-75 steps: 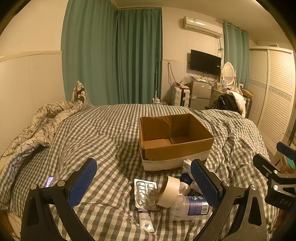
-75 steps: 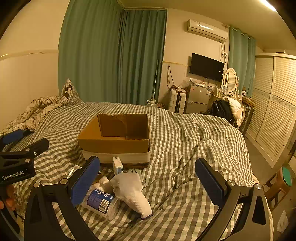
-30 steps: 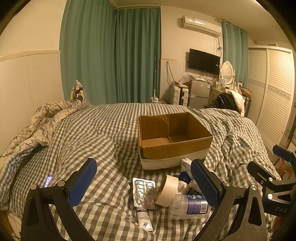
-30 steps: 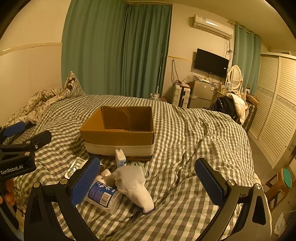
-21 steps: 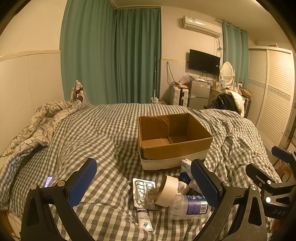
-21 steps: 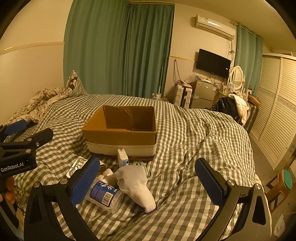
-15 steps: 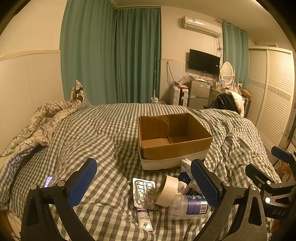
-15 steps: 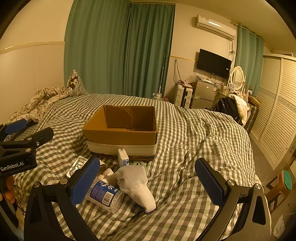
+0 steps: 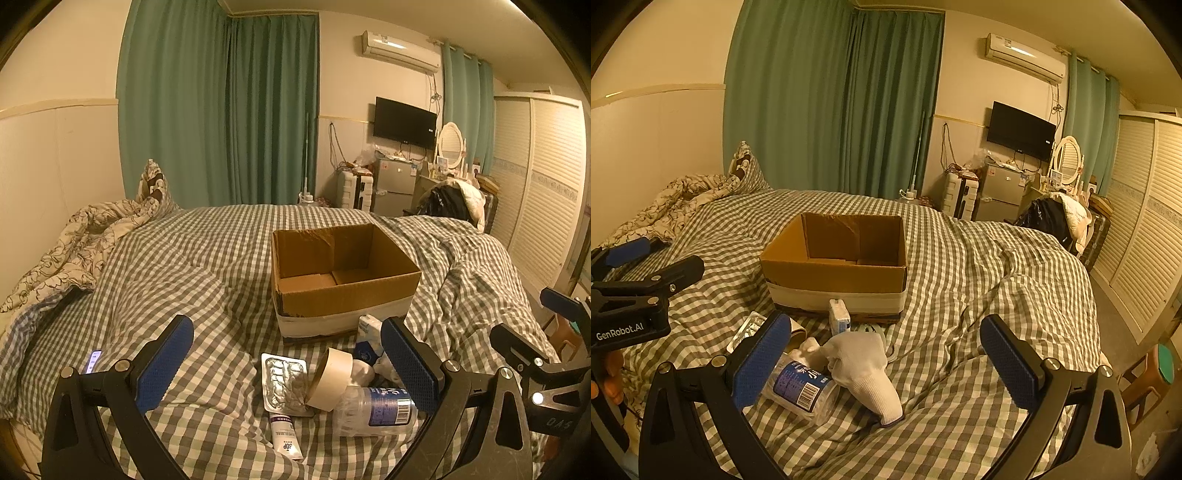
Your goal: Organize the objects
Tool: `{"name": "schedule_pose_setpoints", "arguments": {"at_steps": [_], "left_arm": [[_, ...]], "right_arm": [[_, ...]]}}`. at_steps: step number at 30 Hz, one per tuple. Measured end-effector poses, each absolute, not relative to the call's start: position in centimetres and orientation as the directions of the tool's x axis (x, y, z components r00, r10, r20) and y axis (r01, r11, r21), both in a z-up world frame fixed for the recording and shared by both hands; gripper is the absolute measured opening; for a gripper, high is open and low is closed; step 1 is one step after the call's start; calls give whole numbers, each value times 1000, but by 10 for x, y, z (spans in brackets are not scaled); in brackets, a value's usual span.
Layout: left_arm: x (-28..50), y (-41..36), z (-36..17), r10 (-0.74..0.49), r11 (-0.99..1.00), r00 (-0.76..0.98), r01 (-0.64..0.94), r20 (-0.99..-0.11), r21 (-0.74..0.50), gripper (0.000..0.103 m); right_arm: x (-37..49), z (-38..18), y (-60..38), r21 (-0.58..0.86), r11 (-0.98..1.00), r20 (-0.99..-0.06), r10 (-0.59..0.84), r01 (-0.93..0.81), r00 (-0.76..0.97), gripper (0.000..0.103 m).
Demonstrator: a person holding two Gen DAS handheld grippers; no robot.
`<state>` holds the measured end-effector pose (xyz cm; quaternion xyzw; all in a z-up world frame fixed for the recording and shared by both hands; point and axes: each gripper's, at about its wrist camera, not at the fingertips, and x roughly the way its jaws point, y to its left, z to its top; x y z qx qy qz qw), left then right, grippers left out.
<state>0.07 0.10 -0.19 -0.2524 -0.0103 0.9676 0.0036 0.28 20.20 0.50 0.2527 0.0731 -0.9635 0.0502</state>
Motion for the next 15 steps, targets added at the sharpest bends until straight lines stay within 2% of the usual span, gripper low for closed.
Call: {"name": "schedule_pose_setpoints", "arguments": {"at_steps": [6,10,15], "left_arm": [[-5,4,-13,15,-1000,-855,-8,-518,-15,103],[-8,10,-20,23,-1000,-844,-25,-535,-3,103],[-21,13,-41,31,-999,-803,-37,-595,-2,103]], "right_arm": [[-3,-3,204,-113,-984,-521,-59,137,-852,102],[-9,-11,205,-109,-982,-548,-71,155,-834,92],[-24,-34,207,-114,-979,-598,-67,167,-799,91]]}}
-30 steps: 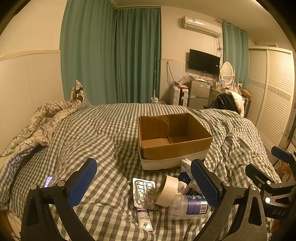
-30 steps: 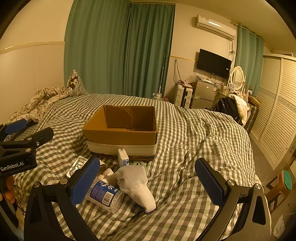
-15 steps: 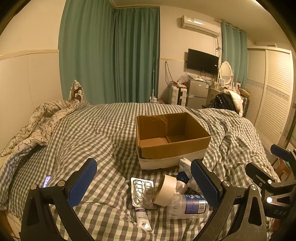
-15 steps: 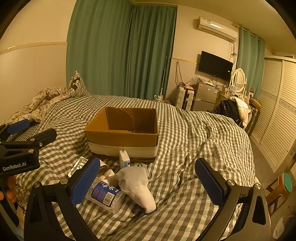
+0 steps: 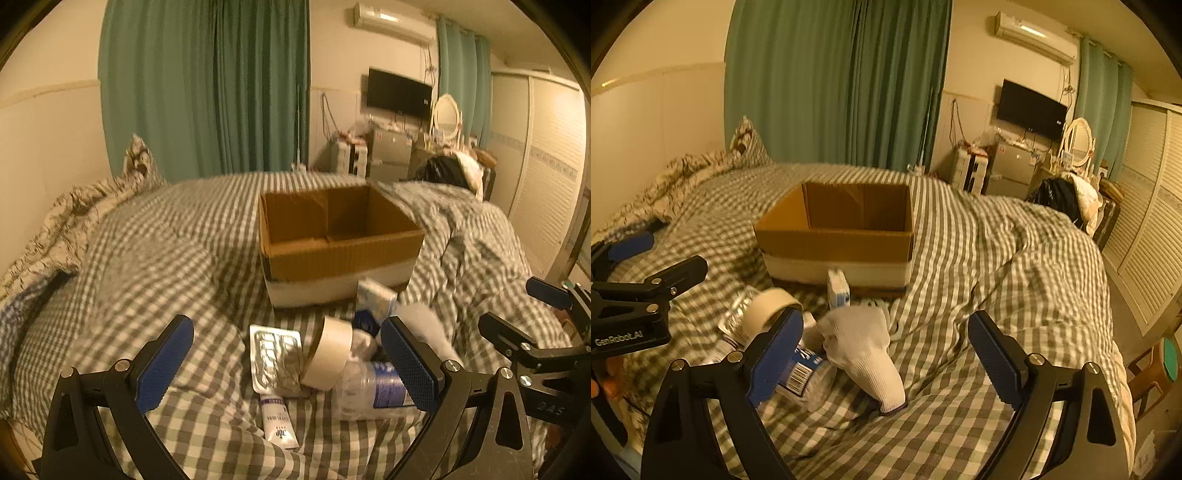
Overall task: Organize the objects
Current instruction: 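Grasp the white glove with the right tool while the left tool approaches the clear bottle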
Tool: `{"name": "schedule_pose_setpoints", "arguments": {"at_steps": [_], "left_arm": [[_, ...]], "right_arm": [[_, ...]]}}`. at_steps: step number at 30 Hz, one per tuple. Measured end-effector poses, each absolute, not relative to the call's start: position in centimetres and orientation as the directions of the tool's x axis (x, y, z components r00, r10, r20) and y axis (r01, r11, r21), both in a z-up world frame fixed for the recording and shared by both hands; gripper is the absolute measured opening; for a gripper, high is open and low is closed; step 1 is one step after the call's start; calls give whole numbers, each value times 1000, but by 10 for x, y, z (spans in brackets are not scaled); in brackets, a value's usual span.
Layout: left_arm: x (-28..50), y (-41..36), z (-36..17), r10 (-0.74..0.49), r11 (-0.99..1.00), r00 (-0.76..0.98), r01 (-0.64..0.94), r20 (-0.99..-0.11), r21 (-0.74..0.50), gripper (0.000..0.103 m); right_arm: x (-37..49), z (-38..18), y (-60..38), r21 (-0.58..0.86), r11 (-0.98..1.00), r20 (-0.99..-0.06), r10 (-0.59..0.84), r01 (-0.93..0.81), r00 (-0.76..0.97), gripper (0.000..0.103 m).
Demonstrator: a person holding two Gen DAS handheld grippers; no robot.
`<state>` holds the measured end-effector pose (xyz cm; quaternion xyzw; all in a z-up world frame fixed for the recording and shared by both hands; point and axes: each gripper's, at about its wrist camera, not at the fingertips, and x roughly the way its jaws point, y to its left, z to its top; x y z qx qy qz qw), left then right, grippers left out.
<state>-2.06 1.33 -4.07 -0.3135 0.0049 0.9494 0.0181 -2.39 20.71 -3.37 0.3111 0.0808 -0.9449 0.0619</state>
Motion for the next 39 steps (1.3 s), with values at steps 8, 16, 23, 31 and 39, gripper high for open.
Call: {"name": "schedule_pose_setpoints", "arguments": {"at_steps": [8,16,23,31,39], "left_arm": [[-37,30,-87,37,-997,-704,-71,-709,18,103],[-30,50,-101,65,-989,-666,-141,-743,40,103],[-25,74,-105,133,-975,-636,-223,-760,16,103],[-33,100,-121,160,-961,-593,-277,-789,13,103],[-39,95,-129,175,-954,-588,-300,-790,12,93]], "right_arm": [[-67,-95,216,-72,-982,-741,-65,175,-668,81],[-91,-118,210,42,-960,-802,-199,278,-563,32],[-65,-92,221,30,-964,-750,-197,266,-631,26],[-56,-75,235,31,-974,-718,-178,225,-673,25],[-50,-66,233,15,-973,-706,-172,228,-687,25]]}}
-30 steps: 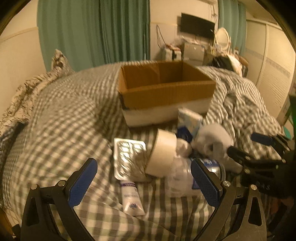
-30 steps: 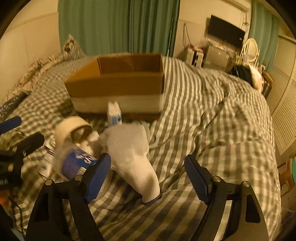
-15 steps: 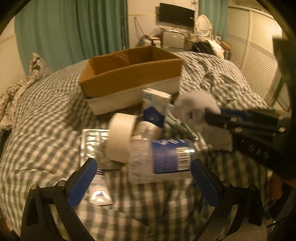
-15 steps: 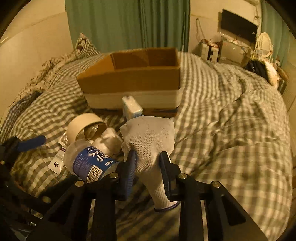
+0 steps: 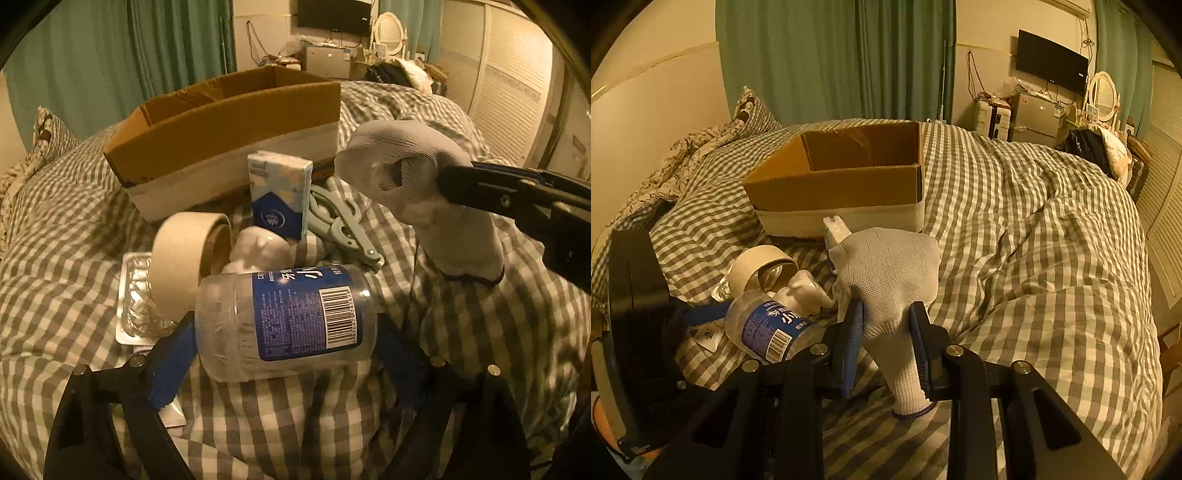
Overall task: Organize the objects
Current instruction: 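Grasp the white glove with the right tool while the left tool approaches the clear bottle, then grasp the clear bottle with the left tool while the right tool carries the glove, drop both into the box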
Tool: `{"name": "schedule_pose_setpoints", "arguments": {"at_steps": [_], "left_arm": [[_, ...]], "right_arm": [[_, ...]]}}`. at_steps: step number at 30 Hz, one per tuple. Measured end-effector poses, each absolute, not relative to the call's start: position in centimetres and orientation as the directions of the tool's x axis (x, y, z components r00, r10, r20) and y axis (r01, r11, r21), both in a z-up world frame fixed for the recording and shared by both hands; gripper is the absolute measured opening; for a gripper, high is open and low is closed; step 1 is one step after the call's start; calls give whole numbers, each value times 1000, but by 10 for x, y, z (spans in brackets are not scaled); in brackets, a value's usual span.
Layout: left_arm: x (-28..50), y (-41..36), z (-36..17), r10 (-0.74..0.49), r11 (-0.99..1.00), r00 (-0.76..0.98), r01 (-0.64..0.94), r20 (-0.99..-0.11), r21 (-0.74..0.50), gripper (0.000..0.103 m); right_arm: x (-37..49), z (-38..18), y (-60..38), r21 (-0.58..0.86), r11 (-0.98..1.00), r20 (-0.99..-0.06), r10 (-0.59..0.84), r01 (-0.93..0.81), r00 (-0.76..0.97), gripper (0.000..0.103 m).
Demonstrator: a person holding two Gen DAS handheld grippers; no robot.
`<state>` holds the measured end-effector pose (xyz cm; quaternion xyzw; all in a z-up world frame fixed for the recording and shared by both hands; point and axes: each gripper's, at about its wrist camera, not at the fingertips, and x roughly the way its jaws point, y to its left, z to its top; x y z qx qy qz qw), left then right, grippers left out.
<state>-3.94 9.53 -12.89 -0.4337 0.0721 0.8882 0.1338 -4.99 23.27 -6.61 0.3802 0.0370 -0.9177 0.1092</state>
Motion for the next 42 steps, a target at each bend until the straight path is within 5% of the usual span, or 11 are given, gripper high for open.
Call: {"name": "schedule_pose_setpoints", "arguments": {"at_steps": [4,11,18,19,20,22,29,31,35,42], "left_arm": [[-33,88,-108,212,-950,-615,-313,-760,-11,92],[-58,58,-41,235,-965,-714,-255,-659,-68,92],[-74,32,-30,186,-977,-740,-211,-646,-40,92],[-74,28,-37,177,-978,-728,-203,-662,-39,92],[-73,25,-42,178,-979,-717,-201,-674,-44,92],[-73,20,-55,180,-979,-690,-193,-701,-62,92],[-62,14,-71,178,-981,-667,-182,-723,-73,92],[-60,13,-67,185,-980,-676,-184,-713,-80,92],[-64,9,-48,196,-979,-700,-184,-687,-92,92],[-102,8,-4,205,-978,-753,-189,-625,-93,92]], "right_arm": [[-44,-52,235,9,-973,-681,-174,229,-711,25],[-49,-3,231,-54,-970,-595,-158,236,-788,8],[-68,-29,222,-26,-948,-662,-221,316,-716,8],[-70,-37,223,-8,-947,-680,-231,322,-696,17],[-71,-46,223,-2,-947,-698,-228,320,-679,39],[-74,-66,223,-27,-951,-740,-187,307,-646,65],[-81,-109,217,-90,-938,-830,-115,335,-545,67],[-81,-114,216,-124,-936,-836,-81,330,-543,63],[-77,-99,219,-145,-935,-820,-70,325,-568,29],[-91,-12,218,-125,-938,-669,-160,322,-725,25]]}}
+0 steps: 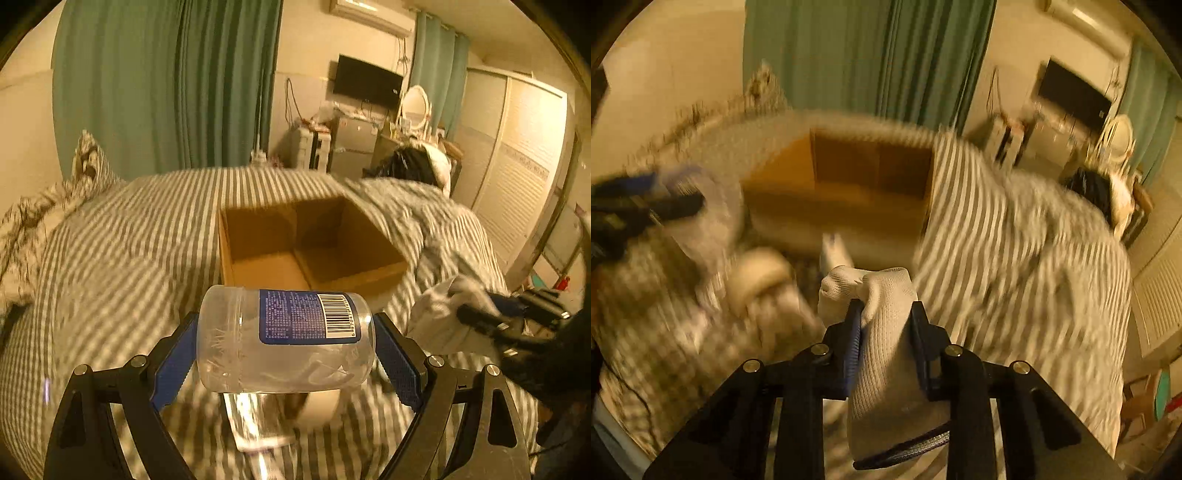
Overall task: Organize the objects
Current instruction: 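Grasp the clear bottle with the left tool while the right tool carries the glove, drop both into the box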
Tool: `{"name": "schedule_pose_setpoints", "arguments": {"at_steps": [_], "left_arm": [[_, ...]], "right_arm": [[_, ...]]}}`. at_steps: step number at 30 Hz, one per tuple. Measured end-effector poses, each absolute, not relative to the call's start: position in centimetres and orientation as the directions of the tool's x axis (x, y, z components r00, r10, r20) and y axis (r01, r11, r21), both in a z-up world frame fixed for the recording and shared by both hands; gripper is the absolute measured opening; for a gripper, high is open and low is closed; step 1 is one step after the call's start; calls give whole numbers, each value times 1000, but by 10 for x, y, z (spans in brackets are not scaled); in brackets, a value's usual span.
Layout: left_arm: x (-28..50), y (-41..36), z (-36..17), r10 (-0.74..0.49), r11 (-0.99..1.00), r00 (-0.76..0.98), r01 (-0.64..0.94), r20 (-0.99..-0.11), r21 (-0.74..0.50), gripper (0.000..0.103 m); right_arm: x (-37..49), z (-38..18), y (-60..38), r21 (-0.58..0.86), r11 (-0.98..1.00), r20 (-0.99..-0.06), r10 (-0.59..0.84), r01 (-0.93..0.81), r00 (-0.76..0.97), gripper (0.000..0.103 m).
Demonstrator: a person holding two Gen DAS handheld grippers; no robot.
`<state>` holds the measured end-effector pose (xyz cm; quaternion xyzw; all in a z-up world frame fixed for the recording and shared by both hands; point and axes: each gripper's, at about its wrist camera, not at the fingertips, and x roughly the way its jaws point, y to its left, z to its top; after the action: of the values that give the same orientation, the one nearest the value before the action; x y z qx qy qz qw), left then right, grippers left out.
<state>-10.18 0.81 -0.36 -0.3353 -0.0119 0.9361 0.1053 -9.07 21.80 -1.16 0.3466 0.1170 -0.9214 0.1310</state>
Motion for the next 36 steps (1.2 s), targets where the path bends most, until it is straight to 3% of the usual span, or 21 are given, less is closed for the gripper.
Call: {"name": "schedule_pose_setpoints", "arguments": {"at_steps": [6,13,15,17,19,20,23,31,36], "left_arm": [[-159,16,18,128,-989,-800,-145,-586,-18,92],[-220,11,-10,141,-989,-765,-131,-629,-62,92],[-228,11,-22,152,-988,-741,-134,-654,-78,93],[-232,13,-31,164,-986,-716,-148,-678,-82,95],[-228,16,-34,143,-987,-725,-156,-674,-41,98],[-224,18,-33,126,-988,-734,-154,-667,-18,100],[-210,20,-23,96,-989,-759,-146,-644,25,100],[-153,12,17,119,-990,-807,-144,-579,-3,100],[-114,12,15,125,-990,-808,-142,-576,-16,100]], "right_arm": [[-144,51,198,-128,-940,-561,-195,317,-805,25],[-219,36,182,-32,-953,-574,-230,302,-786,27],[-233,22,182,7,-958,-584,-236,285,-777,31],[-236,13,183,37,-960,-586,-247,279,-772,47],[-233,7,186,42,-959,-585,-252,281,-771,62],[-229,6,187,34,-959,-581,-248,281,-776,63],[-216,16,190,0,-961,-564,-227,275,-794,66],[-151,69,214,-39,-967,-497,-198,250,-845,73],[-103,76,223,-61,-967,-492,-187,247,-850,75]]}}
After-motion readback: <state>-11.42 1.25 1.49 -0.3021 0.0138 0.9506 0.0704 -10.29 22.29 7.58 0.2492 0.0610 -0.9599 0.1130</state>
